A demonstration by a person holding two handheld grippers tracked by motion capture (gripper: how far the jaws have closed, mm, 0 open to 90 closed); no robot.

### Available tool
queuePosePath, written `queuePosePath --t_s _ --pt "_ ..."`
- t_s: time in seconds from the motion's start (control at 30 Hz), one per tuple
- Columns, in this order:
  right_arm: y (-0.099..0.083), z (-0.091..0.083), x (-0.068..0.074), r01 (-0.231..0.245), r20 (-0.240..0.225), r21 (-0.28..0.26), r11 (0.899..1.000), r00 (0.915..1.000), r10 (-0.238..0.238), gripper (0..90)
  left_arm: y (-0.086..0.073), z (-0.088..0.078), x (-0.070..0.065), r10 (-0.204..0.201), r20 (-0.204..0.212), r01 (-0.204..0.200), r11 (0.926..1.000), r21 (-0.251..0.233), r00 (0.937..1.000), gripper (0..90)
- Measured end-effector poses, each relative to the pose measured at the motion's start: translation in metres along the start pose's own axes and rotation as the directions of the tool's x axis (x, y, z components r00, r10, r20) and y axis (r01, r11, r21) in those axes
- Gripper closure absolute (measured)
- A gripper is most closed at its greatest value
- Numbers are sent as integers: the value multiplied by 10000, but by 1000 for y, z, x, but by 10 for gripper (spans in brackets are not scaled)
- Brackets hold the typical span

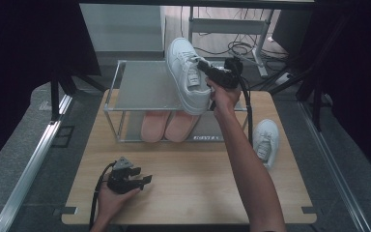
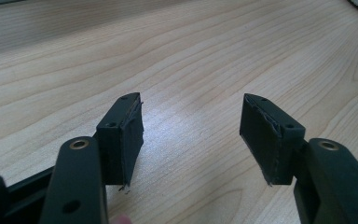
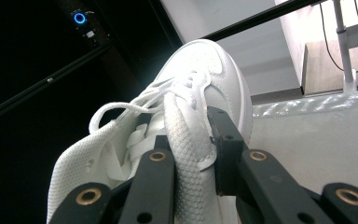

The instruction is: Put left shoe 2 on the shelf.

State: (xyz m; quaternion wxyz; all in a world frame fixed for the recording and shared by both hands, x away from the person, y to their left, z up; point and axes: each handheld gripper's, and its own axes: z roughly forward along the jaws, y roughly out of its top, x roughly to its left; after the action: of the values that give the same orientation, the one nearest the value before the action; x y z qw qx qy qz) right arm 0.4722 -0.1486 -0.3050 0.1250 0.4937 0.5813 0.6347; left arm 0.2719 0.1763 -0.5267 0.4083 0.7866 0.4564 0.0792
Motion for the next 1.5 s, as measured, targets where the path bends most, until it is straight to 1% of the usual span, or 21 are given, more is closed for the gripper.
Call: queuePosePath --t_s 0.07,0.3,0.5,0.6,0.87,1.0,1.1,1.13,1.17,1.2,1.27,1.37,1.5 --pt "1 5 1 -28 25 30 10000 10000 28 807 0 0 0 54 19 -54 10000 28 10000 399" --pt "3 25 3 -140 143 183 9997 9998 137 806 0 1 1 57 52 -57 9999 92 10000 400" --pt "-1 45 4 -267 365 409 9988 9990 253 805 0 1 2 40 59 -40 10000 52 10000 399" --pt "-3 54 2 -384 496 527 9979 9981 358 805 0 1 2 61 64 -61 9999 90 10000 400" --pt "-8 74 0 -409 932 684 9968 9951 344 801 -1 1 2 35 78 -36 10000 53 10000 400" --pt "-12 82 -2 -454 1016 1058 9933 9942 347 788 0 0 2 37 64 -37 10000 55 10000 399" --pt "-15 88 -6 -522 1121 1227 9911 9930 384 771 0 0 2 37 53 -38 10000 44 10000 400" --pt "-16 90 -9 -629 1135 1334 9891 9924 478 763 -1 0 1 52 57 -53 10000 29 10000 399" --pt "-16 91 -12 -720 1017 1314 9887 9931 588 758 -1 0 1 66 61 -66 10000 36 10000 400" --pt "-16 91 -12 -646 1050 1319 9891 9932 509 758 -1 0 1 71 64 -71 10000 40 10000 399" --pt "-16 92 -9 -314 992 1405 9896 9949 175 733 -1 0 1 69 64 -70 10000 56 10000 400" --pt "-15 92 -6 134 680 1481 9889 9974 -237 629 -1 0 1 90 56 -90 9999 52 9999 400" --pt "-13 85 -4 228 439 1258 9918 9986 -285 591 0 -1 1 45 50 -45 10000 22 10000 399"
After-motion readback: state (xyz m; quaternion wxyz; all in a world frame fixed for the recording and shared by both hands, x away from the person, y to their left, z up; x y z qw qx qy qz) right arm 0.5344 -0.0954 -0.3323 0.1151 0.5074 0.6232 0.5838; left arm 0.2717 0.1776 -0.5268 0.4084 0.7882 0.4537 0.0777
